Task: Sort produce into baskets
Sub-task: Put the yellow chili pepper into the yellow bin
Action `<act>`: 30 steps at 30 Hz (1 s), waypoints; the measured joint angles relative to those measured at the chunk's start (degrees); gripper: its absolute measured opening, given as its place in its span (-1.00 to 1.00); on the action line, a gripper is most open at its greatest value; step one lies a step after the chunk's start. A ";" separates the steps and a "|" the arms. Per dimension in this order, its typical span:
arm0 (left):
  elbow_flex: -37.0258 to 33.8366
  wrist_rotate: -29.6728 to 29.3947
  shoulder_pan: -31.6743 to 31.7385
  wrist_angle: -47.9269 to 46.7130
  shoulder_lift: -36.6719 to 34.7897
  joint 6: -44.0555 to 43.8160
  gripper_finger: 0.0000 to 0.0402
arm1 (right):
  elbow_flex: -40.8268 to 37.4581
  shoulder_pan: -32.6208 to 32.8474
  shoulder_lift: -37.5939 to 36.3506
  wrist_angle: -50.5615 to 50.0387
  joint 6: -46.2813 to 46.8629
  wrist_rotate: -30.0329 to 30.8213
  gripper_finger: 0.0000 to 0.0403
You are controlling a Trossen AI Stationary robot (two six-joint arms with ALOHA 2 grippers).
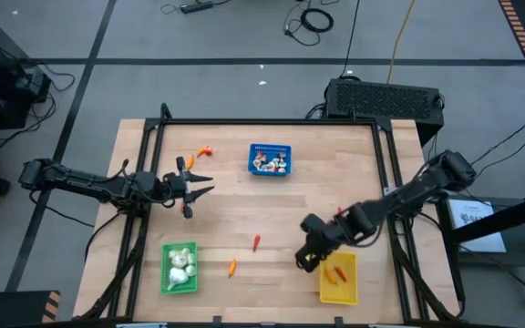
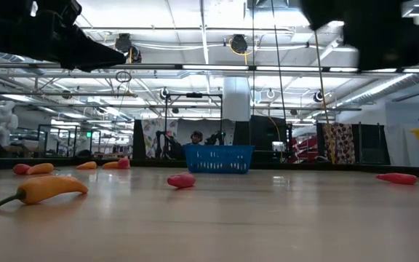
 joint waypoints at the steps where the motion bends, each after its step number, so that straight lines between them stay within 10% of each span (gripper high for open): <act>1: 0.00 0.00 0.01 -0.04 0.00 -0.01 -0.39 | 0.34 -1.00 -0.02 1.16 -2.81 0.51 -0.23; 11: 0.00 -0.34 0.02 -1.12 0.02 0.01 -0.39 | 0.80 -10.66 1.51 18.04 -38.52 12.16 -0.23; 21: 0.00 -4.12 0.01 -4.42 0.02 0.00 -0.39 | 1.88 -12.76 15.56 44.63 -81.54 2.52 -0.23; 30: 1.07 -15.96 0.07 -13.36 -0.12 -14.02 -0.39 | 19.04 -15.10 28.91 36.59 -87.14 4.06 -0.23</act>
